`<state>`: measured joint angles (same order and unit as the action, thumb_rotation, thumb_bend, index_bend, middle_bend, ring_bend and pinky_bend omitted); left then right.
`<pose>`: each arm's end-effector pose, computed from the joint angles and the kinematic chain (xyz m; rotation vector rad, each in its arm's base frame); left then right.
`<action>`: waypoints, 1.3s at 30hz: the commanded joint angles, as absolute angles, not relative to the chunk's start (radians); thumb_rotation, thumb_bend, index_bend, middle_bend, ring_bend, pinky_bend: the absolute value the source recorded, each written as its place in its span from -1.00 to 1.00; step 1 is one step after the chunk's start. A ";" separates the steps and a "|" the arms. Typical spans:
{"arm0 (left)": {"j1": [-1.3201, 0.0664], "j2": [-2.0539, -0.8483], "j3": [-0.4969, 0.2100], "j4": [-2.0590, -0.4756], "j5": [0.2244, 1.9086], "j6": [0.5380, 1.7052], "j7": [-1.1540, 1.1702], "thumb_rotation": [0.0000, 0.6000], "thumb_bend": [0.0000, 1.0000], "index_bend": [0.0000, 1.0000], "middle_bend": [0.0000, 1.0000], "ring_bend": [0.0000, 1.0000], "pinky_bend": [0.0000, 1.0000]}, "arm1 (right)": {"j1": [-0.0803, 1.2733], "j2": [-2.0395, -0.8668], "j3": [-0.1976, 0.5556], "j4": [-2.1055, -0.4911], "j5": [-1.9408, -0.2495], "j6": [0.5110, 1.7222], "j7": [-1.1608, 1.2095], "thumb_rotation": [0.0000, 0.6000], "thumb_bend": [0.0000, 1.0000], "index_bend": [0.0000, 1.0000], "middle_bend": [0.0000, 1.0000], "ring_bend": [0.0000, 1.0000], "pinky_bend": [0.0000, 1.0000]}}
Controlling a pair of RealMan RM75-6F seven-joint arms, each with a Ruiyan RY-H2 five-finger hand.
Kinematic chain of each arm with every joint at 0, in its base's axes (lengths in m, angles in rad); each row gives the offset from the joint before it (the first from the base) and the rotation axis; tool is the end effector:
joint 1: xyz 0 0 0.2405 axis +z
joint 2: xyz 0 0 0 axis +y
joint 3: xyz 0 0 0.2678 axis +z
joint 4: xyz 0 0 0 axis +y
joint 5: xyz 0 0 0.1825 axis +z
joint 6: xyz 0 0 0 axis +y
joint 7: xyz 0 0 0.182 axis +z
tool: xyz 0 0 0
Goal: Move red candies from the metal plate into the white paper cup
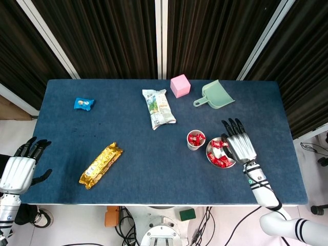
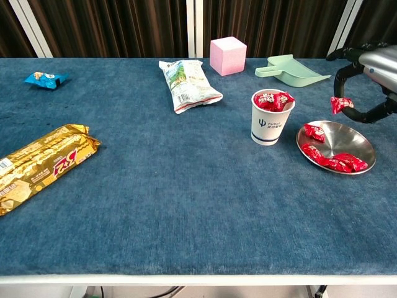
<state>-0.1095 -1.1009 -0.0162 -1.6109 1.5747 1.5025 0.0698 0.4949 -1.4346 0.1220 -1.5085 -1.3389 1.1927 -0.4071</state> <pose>-0.2959 0.2184 0.1869 -1.4967 -0.7970 -0.8863 -0.2159 -0.3363 0.0614 1.7269 -0.7068 0.8617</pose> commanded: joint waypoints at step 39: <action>-0.103 -1.096 -0.015 -1.604 1.585 1.519 0.048 1.00 -0.64 -0.65 -0.69 -0.89 -0.60 | 0.661 -1.569 0.176 -1.569 -1.234 1.120 -0.694 1.00 -0.12 0.29 -0.89 -1.00 -1.00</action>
<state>-0.1027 -1.0960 -0.0153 -1.6042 1.5847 1.5193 0.0479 0.6602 -1.5684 0.1760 -1.5697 -1.2354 1.1204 -0.6931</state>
